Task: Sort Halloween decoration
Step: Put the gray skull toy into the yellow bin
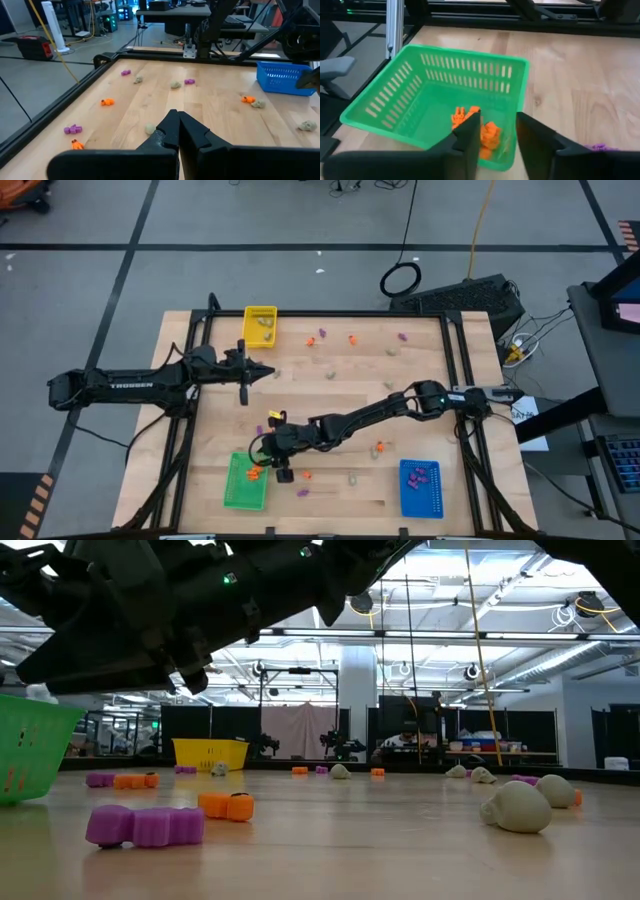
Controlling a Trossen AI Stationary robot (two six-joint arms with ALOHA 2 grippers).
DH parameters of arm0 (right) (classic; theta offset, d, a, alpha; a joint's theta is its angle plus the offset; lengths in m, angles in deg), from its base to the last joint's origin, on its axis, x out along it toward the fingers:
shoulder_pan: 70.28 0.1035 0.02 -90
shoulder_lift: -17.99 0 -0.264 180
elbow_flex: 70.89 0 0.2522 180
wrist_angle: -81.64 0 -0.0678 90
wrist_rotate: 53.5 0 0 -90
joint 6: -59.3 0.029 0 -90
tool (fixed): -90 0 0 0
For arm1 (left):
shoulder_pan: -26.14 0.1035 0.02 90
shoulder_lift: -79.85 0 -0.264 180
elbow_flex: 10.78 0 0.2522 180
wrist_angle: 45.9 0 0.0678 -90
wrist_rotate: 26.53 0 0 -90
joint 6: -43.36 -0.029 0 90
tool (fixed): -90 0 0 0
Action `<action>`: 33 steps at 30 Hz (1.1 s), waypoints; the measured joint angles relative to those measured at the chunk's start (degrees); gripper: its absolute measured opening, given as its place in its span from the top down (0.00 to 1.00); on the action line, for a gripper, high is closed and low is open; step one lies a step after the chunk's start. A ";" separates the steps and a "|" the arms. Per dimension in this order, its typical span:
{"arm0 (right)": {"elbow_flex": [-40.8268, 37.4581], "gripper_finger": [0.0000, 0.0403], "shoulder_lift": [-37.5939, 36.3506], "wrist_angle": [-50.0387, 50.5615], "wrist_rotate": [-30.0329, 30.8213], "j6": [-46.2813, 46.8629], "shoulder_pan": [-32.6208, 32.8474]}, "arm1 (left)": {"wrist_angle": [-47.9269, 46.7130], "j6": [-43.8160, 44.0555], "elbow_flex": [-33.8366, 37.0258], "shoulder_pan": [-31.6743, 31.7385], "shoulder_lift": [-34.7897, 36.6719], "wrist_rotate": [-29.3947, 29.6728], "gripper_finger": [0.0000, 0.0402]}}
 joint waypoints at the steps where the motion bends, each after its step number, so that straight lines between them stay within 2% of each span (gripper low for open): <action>1: 0.00 0.68 0.00 0.00 0.00 -0.02 -0.02 | 0.00 0.06 0.00 0.00 0.00 -0.21 1.00; 4: 0.00 0.62 -0.61 1.74 0.08 -1.12 -0.09 | -0.22 0.14 0.00 0.00 0.00 -1.07 1.00; 7: -0.02 0.62 -2.10 5.65 1.48 -3.34 -0.15 | -1.23 0.16 0.00 0.00 -0.02 -1.11 1.00; 10: -0.02 0.71 -3.90 8.62 5.93 -8.62 0.02 | -2.39 0.21 0.00 0.00 -0.02 -1.28 1.00; 15: -0.79 0.95 -5.17 8.29 7.60 -13.77 0.02 | -3.27 0.25 0.00 0.00 -0.02 -1.33 1.00; 17: -2.83 0.98 -5.18 5.47 7.42 -13.51 -0.46 | -3.21 0.24 0.00 0.00 -0.04 -1.32 1.00; 24: -17.63 0.99 -6.77 -10.36 7.57 -10.04 -2.83 | -3.83 1.82 0.00 0.00 -0.12 -1.31 1.00; 30: -34.43 1.00 -17.51 -24.03 7.76 -8.73 -4.47 | -4.84 3.20 -0.04 -1.45 -1.00 -0.66 1.00; 33: -43.89 1.00 -23.59 -27.25 11.52 -8.61 -5.66 | -5.96 3.24 -1.56 -2.72 -2.75 1.77 1.00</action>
